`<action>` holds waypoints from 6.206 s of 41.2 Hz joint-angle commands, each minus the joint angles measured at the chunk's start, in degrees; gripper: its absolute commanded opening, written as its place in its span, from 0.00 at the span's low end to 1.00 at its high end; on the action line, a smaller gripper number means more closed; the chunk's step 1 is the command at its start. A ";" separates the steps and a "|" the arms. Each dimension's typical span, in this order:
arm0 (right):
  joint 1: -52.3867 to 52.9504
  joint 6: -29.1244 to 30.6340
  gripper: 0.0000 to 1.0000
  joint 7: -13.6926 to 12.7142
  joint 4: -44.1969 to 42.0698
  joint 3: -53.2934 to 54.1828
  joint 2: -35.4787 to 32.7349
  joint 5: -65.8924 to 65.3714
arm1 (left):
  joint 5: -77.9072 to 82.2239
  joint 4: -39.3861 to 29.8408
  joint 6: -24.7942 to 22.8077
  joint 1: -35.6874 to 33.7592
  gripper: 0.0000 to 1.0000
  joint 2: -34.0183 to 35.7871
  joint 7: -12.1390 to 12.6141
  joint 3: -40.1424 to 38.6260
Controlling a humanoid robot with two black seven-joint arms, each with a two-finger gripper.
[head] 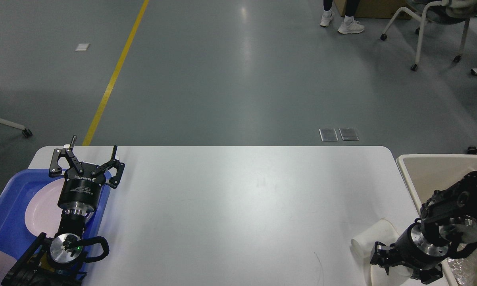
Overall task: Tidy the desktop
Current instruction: 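Lift the paper cup and carry it into the white bin, then release the paper cup inside the bin with the right gripper, then raise the right gripper and move it toward the remaining paper cup, then lower the right gripper onto the remaining paper cup and grasp it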
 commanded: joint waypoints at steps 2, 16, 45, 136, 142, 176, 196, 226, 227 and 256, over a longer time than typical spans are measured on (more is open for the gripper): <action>6.57 6.68 0.00 0.00 1.33 -1.19 -3.28 0.01 | 0.00 0.00 0.00 0.00 0.96 0.00 0.00 0.00; 27.92 19.07 0.00 0.00 6.42 -9.01 -3.72 0.01 | 0.00 0.00 0.00 0.00 0.96 0.00 0.00 0.00; 42.62 17.42 0.00 0.61 7.40 -23.33 -0.55 11.61 | 0.00 0.00 -0.08 0.00 0.96 0.00 0.00 -0.09; -51.52 -22.14 1.00 -0.09 -75.14 20.52 3.75 11.09 | 0.00 0.00 0.00 0.00 0.96 0.00 0.00 0.00; -44.32 -20.83 1.00 -0.35 -65.66 19.12 -1.25 10.30 | 0.00 0.00 0.00 0.00 0.96 0.00 0.00 -0.09; 20.20 15.91 1.00 -0.62 -16.95 -16.92 2.34 9.24 | 0.00 0.00 0.00 0.00 0.96 0.00 0.00 0.00; 47.44 21.01 1.00 -0.62 5.46 -13.85 13.24 10.30 | 0.00 0.00 0.00 0.00 0.96 0.00 0.00 0.00; 33.14 6.34 1.00 -2.02 7.05 -10.07 10.17 24.95 | 0.00 0.00 0.00 0.00 0.96 0.00 0.00 -0.08; 31.56 5.46 1.00 -2.72 6.44 -10.07 10.17 26.98 | 0.00 0.00 0.00 0.00 0.96 0.00 0.00 0.00; -3.86 -5.97 1.00 -7.91 -12.81 -1.10 7.27 50.81 | 0.00 0.00 0.00 0.00 0.96 0.00 0.00 -0.09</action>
